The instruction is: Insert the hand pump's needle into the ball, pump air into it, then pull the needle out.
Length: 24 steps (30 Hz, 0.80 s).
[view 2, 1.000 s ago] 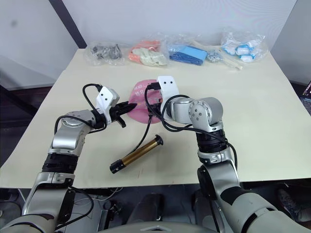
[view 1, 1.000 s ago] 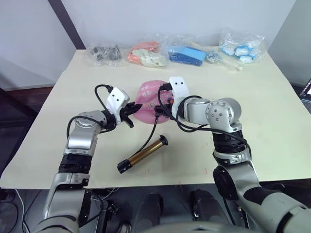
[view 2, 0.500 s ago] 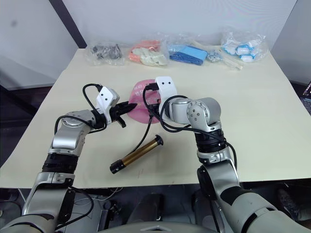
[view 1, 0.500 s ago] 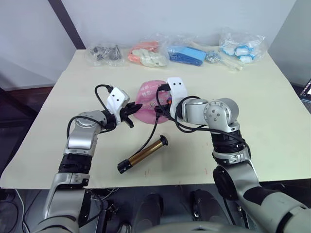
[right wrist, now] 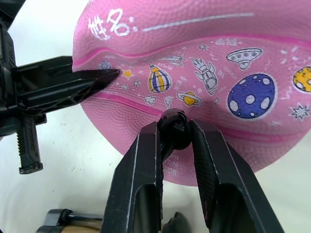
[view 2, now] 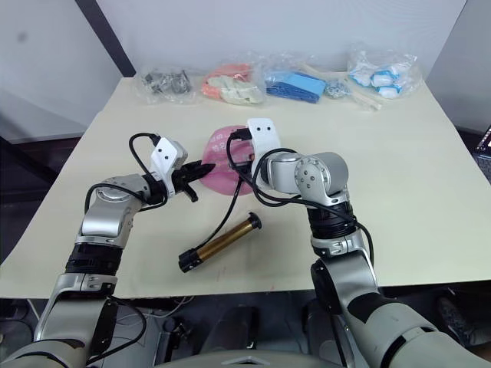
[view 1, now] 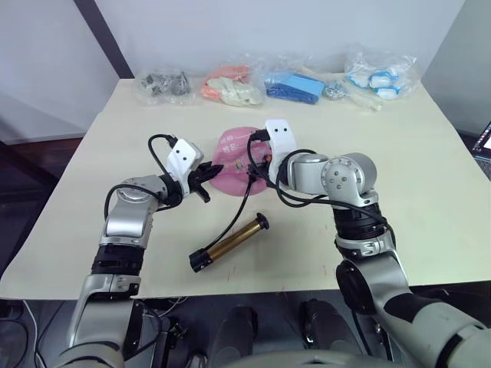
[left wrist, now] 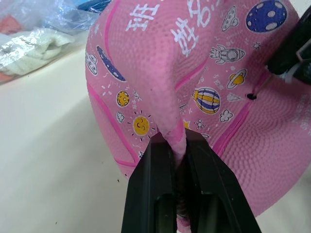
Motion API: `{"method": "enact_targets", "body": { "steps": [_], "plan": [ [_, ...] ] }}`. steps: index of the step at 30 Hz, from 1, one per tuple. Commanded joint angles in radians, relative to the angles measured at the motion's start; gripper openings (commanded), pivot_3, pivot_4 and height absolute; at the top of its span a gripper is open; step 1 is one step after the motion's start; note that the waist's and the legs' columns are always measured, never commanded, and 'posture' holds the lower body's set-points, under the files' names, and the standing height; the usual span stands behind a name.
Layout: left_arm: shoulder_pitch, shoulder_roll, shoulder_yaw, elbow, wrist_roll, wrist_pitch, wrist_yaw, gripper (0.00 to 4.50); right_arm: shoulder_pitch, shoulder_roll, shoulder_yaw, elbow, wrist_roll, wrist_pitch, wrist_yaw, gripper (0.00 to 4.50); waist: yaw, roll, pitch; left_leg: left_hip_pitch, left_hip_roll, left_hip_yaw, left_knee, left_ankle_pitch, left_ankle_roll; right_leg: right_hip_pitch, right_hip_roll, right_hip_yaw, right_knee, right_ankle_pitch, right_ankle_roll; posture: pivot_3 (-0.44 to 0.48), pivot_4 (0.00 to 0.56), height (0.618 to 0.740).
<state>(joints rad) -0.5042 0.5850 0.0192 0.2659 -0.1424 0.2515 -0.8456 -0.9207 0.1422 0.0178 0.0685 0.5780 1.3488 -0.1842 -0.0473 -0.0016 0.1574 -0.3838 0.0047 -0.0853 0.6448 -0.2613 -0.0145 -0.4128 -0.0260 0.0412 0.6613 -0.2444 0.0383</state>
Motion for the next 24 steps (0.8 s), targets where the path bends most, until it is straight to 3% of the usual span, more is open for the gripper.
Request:
{"method": "enact_targets", "body": {
  "steps": [1,10,24],
  "plan": [
    [0.032,-0.005,-0.053,0.018,0.023,0.025,-0.019,0.0,-0.087,0.135,0.054,-0.005,-0.002,-0.019,0.041,0.38,-0.001,0.0,0.0,0.0,0.0,0.0,0.0,0.0,0.0,0.0,0.0,0.0,0.0,0.0,0.0,0.0,0.15,0.74],
    [0.034,-0.006,-0.051,0.017,0.023,0.026,-0.019,0.0,-0.137,0.036,0.235,0.041,-0.106,-0.022,0.182,0.38,-0.023,0.0,0.0,0.0,0.0,0.0,0.0,0.0,0.0,0.0,0.0,0.0,0.0,0.0,0.0,0.0,0.15,0.74],
    [0.039,-0.008,-0.055,0.021,0.024,0.023,-0.024,0.0,-0.242,-0.169,0.54,0.148,-0.28,-0.153,0.566,0.38,-0.022,0.0,0.0,0.001,0.0,0.0,0.0,0.0,0.0,0.001,0.0,0.0,0.0,0.0,0.0,0.0,0.15,0.74]
  ]
}}
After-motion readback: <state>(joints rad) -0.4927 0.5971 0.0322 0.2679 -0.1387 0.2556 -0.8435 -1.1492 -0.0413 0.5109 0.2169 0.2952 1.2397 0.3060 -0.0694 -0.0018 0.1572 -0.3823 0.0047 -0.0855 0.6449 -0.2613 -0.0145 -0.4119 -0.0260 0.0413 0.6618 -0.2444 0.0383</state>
